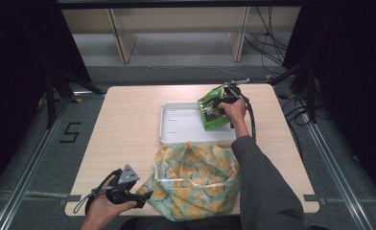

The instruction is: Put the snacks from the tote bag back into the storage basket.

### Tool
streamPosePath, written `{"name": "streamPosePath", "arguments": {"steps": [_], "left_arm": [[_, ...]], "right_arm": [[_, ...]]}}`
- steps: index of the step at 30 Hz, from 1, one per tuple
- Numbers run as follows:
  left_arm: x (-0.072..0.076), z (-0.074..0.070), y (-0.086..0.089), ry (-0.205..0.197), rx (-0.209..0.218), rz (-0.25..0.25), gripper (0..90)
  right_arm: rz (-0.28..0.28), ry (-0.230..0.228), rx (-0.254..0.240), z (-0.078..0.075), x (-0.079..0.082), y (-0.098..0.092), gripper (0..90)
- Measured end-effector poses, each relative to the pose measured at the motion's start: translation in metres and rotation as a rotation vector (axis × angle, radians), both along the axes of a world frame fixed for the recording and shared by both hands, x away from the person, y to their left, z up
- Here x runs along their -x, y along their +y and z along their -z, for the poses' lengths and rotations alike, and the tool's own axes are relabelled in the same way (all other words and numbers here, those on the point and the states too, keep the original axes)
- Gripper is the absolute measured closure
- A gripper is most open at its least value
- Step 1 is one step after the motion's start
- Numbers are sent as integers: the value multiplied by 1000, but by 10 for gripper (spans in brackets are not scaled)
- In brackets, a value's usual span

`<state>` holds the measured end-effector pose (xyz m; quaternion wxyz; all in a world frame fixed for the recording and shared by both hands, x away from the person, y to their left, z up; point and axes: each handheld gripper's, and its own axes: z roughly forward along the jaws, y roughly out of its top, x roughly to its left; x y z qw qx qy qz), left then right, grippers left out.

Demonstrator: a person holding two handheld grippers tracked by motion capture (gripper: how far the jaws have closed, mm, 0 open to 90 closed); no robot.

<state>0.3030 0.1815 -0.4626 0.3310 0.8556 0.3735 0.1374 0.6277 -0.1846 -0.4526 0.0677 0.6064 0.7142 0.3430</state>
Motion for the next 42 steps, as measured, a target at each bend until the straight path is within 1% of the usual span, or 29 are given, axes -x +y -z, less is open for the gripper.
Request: {"name": "streamPosePath", "arguments": {"steps": [3, 5, 6, 7, 8, 11, 13, 15, 16, 17, 20, 21, 23, 24, 26, 27, 29, 30, 31, 32, 33, 34, 35, 36, 38, 39, 40, 41, 42], "left_arm": [[0, 0, 0, 0, 0, 1, 262], [0, 0, 0, 1, -3, 3, 262], [0, -1, 0, -3, -9, 10, 262], [0, -1, 0, -2, -9, 8, 262], [0, -1, 0, -4, -10, 11, 262], [0, -1, 0, -1, -9, 7, 263], [0, -1, 0, 0, -13, 7, 263], [0, -1, 0, 0, -13, 7, 263], [0, -1, 0, -2, -15, 11, 263], [0, -1, 0, 3, -8, 2, 263], [0, 0, 0, -1, 1, -2, 263], [-1, -1, 1, -8, -14, 14, 263], [-1, -1, 1, -7, -13, 7, 263], [-1, -1, 1, -6, -10, 1, 262], [-1, -1, 1, -1, -2, -4, 262], [-1, -1, 1, -1, -1, -2, 262], [-1, -1, 2, -9, -6, -5, 261], [-2, -1, 2, -8, -12, 7, 261], [-2, -1, 2, -8, -11, 5, 261], [-2, -1, 3, -7, -11, 4, 261], [-2, -1, 3, -8, -12, 5, 260], [-2, -1, 3, -9, -12, 3, 260], [-2, -2, 3, -8, -12, 4, 260], [-2, -1, 3, -8, -11, 2, 261], [-2, -1, 3, -9, -12, 2, 260], [-2, -1, 3, -9, -12, 2, 260], [-2, -1, 3, -9, -12, 2, 260], [-2, -1, 3, -9, -12, 2, 260], [-2, -1, 3, -1, -2, -8, 260]], "right_arm": [[10, -5, 7, 0, 0, 0, 557], [24, 0, -8, 0, 0, 0, 558], [7, -13, 8, 0, -1, -2, 558], [19, -14, 13, 0, -1, -2, 558], [29, 0, -3, -1, 0, -1, 558], [28, 0, -4, -4, 1, -2, 556], [18, -28, -1, -5, 1, -3, 556], [16, -29, -5, -7, 2, -4, 555], [-11, -50, 9, -7, 1, -7, 554], [7, -26, -3, -10, 3, -6, 554], [-11, -44, 5, -14, 5, -9, 547], [11, -38, -20, -15, 7, -8, 545], [-23, -47, 2, -18, 8, -12, 541], [-8, -38, -18, -20, 10, -11, 538], [-35, -62, 7, -22, 11, -14, 533], [-22, -45, -13, -24, 13, -12, 532], [-60, -86, 25, -26, 13, -15, 528], [-62, -82, -5, -26, 14, -15, 524], [-51, -55, 1, -30, 17, -12, 521], [-80, -80, 21, -31, 17, -15, 522], [-67, -55, 1, -33, 20, -12, 521], [-76, -58, -1, -34, 21, -12, 521], [-84, -81, 10, -35, 21, -13, 521], [-100, -66, 3, -37, 23, -13, 518], [-115, -82, 20, -39, 26, -15, 517], [-111, -91, 16, -40, 28, -14, 516], [-117, -84, -24, -41, 31, -13, 514], [-123, -99, -24, -41, 31, -15, 511], [-130, -112, 7, -41, 33, -16, 509]]}}
